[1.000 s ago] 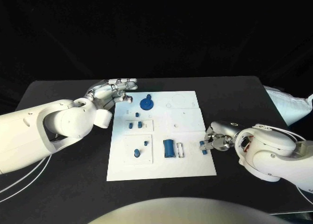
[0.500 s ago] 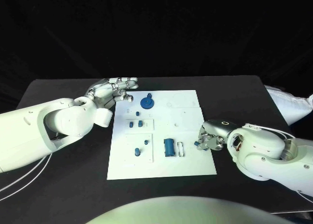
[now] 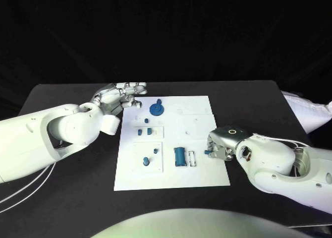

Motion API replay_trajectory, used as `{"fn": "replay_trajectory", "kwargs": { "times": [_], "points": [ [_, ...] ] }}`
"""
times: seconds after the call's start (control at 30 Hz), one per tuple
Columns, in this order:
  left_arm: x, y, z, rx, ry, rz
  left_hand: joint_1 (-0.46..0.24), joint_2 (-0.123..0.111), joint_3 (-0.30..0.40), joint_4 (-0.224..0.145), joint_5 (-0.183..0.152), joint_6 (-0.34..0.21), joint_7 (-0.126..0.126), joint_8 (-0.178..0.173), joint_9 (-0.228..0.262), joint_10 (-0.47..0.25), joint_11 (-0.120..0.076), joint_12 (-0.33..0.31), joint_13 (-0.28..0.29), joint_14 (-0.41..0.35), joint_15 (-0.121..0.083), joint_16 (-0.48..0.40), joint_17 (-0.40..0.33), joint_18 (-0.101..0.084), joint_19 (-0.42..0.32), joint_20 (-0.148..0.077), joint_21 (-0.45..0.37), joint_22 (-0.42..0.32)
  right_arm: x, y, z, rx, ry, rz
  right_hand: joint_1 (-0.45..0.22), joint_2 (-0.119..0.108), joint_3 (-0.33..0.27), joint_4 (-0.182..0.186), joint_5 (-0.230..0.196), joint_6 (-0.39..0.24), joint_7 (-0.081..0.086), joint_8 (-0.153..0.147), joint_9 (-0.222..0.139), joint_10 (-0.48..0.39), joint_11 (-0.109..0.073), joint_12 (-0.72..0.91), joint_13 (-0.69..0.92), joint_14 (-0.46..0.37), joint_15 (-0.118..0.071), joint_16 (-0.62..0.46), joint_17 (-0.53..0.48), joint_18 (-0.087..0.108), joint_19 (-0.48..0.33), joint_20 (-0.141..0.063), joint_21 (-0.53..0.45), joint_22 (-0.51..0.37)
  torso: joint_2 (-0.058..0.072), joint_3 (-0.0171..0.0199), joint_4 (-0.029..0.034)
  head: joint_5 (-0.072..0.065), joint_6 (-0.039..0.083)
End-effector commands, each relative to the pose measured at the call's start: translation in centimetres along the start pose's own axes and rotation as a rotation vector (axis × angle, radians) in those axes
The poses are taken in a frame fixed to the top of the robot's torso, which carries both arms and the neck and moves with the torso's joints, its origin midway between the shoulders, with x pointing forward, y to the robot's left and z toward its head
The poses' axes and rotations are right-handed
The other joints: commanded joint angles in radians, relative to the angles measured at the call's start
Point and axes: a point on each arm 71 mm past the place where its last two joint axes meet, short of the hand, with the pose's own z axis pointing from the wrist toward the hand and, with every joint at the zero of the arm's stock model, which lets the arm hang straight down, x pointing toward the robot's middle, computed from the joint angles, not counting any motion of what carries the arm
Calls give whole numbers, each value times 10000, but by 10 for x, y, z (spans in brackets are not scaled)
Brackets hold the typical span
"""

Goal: Assemble the parts on the task board

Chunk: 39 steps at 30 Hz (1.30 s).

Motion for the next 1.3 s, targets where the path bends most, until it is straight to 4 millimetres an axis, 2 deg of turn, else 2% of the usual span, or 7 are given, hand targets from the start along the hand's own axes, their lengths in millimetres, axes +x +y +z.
{"fn": "replay_trajectory", "kwargs": {
  "times": [0.03,0.17,0.37,0.47,0.63,0.87,1.3],
  "points": [
    [3,0,0,43,230,10,108,27,-37,8,-21,-85,6,67,-12,-76,0,37,11,-72,-18,-40,-15,193,-5,11,-31,-13,19,-5,-1,303,751,-14,-249,68,294,-18,760,100,-2,-19,15,25,-20,2,47,922,-60,15,2091,-102,140,-15,22,52,10,-4,-1,13,4],
    [3,0,0,41,236,18,108,27,-37,8,-21,-85,6,67,-12,-76,0,37,11,-72,-18,-40,-15,193,-5,11,-31,-13,15,-4,-4,378,429,1308,-602,-70,827,-8,1738,159,-22,-86,17,87,-46,51,107,928,-77,22,2107,-108,162,-37,47,87,2,3,0,20,11],
    [3,0,0,38,247,23,108,27,-37,8,-21,-85,6,67,-12,-76,0,37,11,-72,-18,-40,-15,193,-5,11,-31,-13,9,-5,-9,649,251,3290,-1285,-436,1869,112,2445,242,-60,-150,68,195,-115,113,178,929,-102,18,2106,-118,185,-52,71,127,-7,-11,21,41,-1],
    [3,0,0,39,242,27,108,27,-37,8,-21,-85,6,67,-12,-76,0,37,11,-72,-18,-40,-15,193,-5,11,-31,-13,6,-5,-11,860,332,4415,-1664,-703,2484,195,2653,264,-58,-175,114,240,-106,145,219,931,-107,20,2112,-117,193,-71,77,139,1,-4,0,81,-4],
    [3,0,0,36,247,27,108,27,-37,8,-21,-85,6,67,-12,-76,0,37,11,-72,-18,-40,-15,193,-5,11,-31,-13,4,-1,-13,863,458,5496,-2008,-916,3115,277,2763,277,-51,-186,181,254,-99,128,225,935,-115,26,2125,-116,193,-72,72,136,8,-6,-16,105,-8],
    [3,0,0,34,258,31,108,27,-37,8,-21,-85,6,67,-12,-76,0,37,11,-72,-18,-40,-15,193,-5,11,-31,-13,5,6,-12,872,832,6283,-2442,-1098,3462,485,2659,268,-51,-196,246,309,-92,179,273,934,-109,22,2122,-117,196,-66,74,145,2,-15,-4,111,-26],
    [4,0,-1,19,320,35,108,27,-37,8,-21,-85,6,67,-12,-76,0,37,11,-72,-18,-40,-15,193,-5,11,-31,-13,9,15,-1,849,1390,6526,-3546,-1279,3483,1244,2385,417,-109,-130,373,571,-127,533,533,933,-131,11,2104,-130,232,-90,118,220,7,-3,3,154,-45]
  ]
}}
